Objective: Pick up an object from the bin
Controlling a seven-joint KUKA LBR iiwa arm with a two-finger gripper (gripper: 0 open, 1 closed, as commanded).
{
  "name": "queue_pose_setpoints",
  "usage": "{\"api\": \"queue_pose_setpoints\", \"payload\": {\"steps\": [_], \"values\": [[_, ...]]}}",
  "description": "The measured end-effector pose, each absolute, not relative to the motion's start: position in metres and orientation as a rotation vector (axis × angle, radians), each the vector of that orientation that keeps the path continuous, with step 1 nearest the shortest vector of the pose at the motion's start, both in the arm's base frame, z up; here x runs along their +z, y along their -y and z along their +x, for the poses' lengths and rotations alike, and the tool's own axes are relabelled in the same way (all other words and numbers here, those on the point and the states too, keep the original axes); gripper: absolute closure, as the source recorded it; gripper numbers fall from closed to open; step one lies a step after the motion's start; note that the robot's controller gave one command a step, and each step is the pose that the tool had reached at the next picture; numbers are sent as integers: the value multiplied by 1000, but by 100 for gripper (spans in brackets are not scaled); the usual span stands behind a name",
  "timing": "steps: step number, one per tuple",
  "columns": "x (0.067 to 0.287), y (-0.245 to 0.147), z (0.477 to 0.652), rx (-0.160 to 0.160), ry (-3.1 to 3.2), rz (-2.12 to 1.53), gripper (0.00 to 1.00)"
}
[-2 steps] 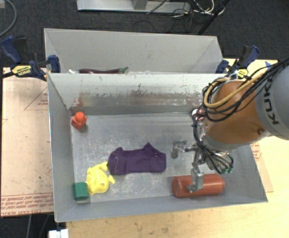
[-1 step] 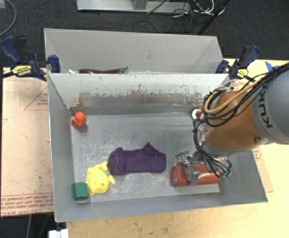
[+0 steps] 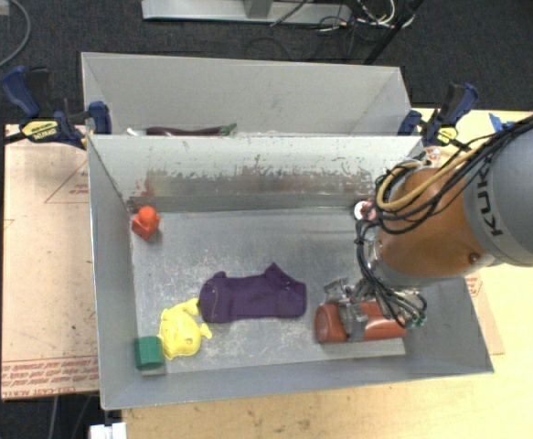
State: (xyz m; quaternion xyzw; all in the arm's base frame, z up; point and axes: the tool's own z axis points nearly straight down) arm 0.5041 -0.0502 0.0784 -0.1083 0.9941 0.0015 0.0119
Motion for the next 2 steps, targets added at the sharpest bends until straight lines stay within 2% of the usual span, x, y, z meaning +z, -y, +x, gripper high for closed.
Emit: {"api": "queue_pose_setpoints", "payload": {"steps": [1,2], "values": [[117,45,499,5,-3115,-352,100],[74,78,515,2,-3069,-541,0]]}}
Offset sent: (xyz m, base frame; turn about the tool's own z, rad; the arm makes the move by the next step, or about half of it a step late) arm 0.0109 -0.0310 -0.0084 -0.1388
